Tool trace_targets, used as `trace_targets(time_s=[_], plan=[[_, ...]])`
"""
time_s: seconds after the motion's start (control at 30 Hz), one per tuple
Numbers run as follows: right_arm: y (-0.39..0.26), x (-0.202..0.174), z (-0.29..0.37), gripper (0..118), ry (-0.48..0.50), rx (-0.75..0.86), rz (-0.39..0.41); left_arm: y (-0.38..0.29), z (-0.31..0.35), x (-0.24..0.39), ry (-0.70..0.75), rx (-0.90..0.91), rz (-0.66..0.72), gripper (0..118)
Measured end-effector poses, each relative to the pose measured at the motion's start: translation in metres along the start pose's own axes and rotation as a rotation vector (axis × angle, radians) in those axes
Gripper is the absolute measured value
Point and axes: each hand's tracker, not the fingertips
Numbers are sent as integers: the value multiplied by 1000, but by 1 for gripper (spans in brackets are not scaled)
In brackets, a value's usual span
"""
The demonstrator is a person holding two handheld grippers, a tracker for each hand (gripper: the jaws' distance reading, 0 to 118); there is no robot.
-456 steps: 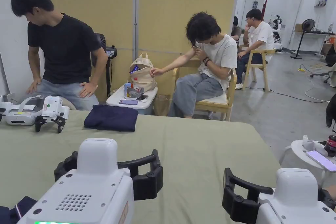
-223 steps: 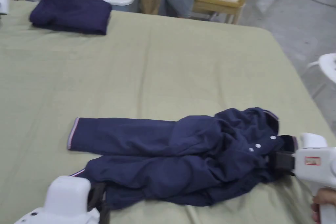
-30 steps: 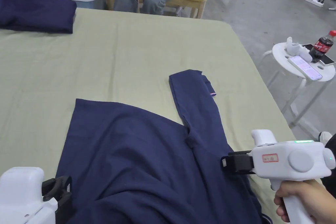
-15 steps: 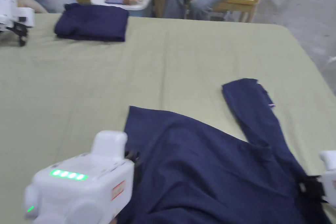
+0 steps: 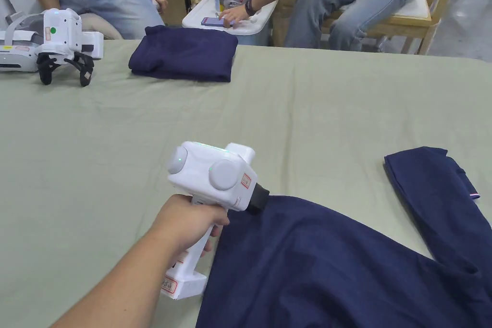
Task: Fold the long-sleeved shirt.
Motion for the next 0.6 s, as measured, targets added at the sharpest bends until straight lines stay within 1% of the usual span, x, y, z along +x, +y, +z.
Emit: trace_targets(time_s=[0.03,0.07,0.1,0.13,0.17,0.2,0.23,0.27,0.3,0.33,0.43,0.47,0.6], plan=[[-1,-6,3,7,-5,0,-10,-4,8,4,33,99,-35,50],[-1,-7,4,7,-8,0,-8,-4,12,7,15,96,-35,43],[-2,-9,4,7,-14,0,-2,-6,14,6,-30,91,-17,18],[-2,-11,5,7,-24,1,5,-13,13,8,-109,103,12,0],[-2,-10,4,7,-37,5,2,-18,12,14,-92,90,13,0],[-3,-13,5,7,-48,10,2,-22,10,20,-69,79,-7,0],[-4,-16,7,7,-68,20,7,-28,13,29,-14,93,-55,0],[-5,-19,9,7,-82,31,11,-30,22,36,-2,94,-57,0],[-5,-21,11,7,-94,42,11,-31,26,38,-27,76,-37,0],[-4,-22,18,7,-95,57,-5,-35,32,39,-58,75,-19,0],[2,-24,48,7,-38,143,-79,-41,59,47,-41,94,-22,0],[5,-26,60,7,-46,175,-89,-43,73,48,-37,120,-28,0],[17,-39,108,7,-62,286,-58,-34,137,46,-51,215,31,0]])
